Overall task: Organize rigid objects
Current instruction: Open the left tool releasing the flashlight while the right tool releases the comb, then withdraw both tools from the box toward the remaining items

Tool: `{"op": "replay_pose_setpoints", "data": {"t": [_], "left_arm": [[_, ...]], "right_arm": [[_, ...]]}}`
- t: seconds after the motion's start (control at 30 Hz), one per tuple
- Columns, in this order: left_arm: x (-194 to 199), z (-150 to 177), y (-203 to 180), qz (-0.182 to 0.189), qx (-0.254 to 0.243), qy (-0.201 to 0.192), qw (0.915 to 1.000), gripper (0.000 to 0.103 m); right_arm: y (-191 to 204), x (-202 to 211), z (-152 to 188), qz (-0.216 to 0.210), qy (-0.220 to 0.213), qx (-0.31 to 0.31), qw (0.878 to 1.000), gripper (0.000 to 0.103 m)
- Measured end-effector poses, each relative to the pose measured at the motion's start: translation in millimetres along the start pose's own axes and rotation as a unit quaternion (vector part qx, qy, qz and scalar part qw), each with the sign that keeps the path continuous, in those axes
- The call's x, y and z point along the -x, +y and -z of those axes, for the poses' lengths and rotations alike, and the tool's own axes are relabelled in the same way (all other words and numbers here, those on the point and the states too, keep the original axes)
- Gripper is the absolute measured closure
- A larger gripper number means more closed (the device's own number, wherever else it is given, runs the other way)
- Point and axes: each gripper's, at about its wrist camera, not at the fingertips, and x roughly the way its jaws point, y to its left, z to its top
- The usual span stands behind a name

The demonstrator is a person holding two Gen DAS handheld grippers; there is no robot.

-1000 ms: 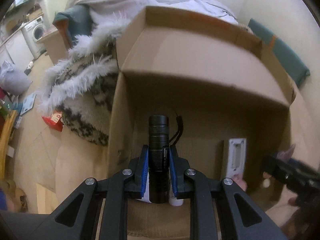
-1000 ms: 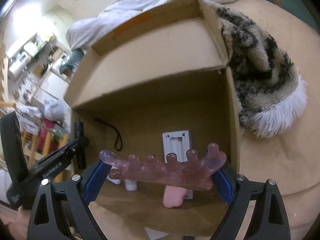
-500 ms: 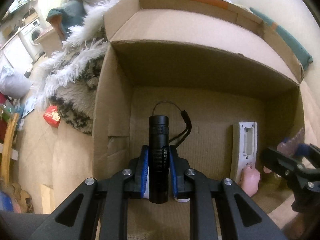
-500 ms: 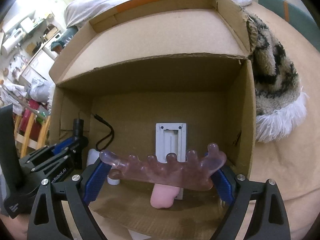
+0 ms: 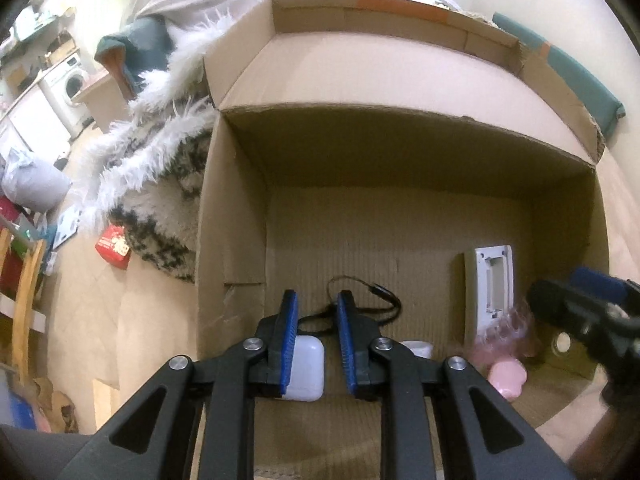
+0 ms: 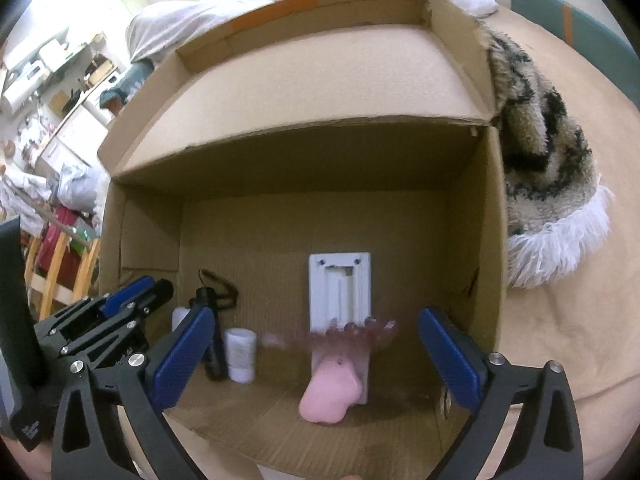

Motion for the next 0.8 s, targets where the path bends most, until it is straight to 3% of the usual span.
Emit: {"op": "replay_pose_setpoints", "data": {"t": [0.03, 0.07, 0.1, 0.3, 0.47, 0.8], "left_arm": [[1.3, -0.1, -0.2, -0.001, 0.000, -0.001, 1.0000, 0.069], [2.3, -0.7, 0.8, -0.001, 0.002, -0.003, 1.0000, 0.052], [5.5, -0.8, 1.6, 0.000, 0.006, -0.011, 0.9999, 0.046], [16.6, -4.2, -0.3, 0.003, 0.004, -0.032, 0.9995, 0.042], [15.4, -4.7, 5.0, 0.001, 0.011, -0.024, 0.9997, 0.040], [45.9, -8.7, 15.7, 0.014, 0.032, -0.032, 0.9989, 0.040]], "right_arm": [[-1.8, 1.6, -1.2, -0.004, -0.005, -0.005, 1.000, 0.000], [-2.9, 3.0, -2.2, -0.009, -0.008, -0.009, 1.000, 0.000], [-3.6, 4.3, -3.0, -0.011, -0.011, -0.011, 1.000, 0.000], [0.6, 14.7, -6.5, -0.015, -0.038, -0.002, 0.999, 0.000], [1.7, 8.5, -4.2, 0.005, -0.018, 0.013, 1.000, 0.000], [-1.0, 38.7, 9.4, -0.003, -0.040, 0.008, 0.999, 0.000]]}}
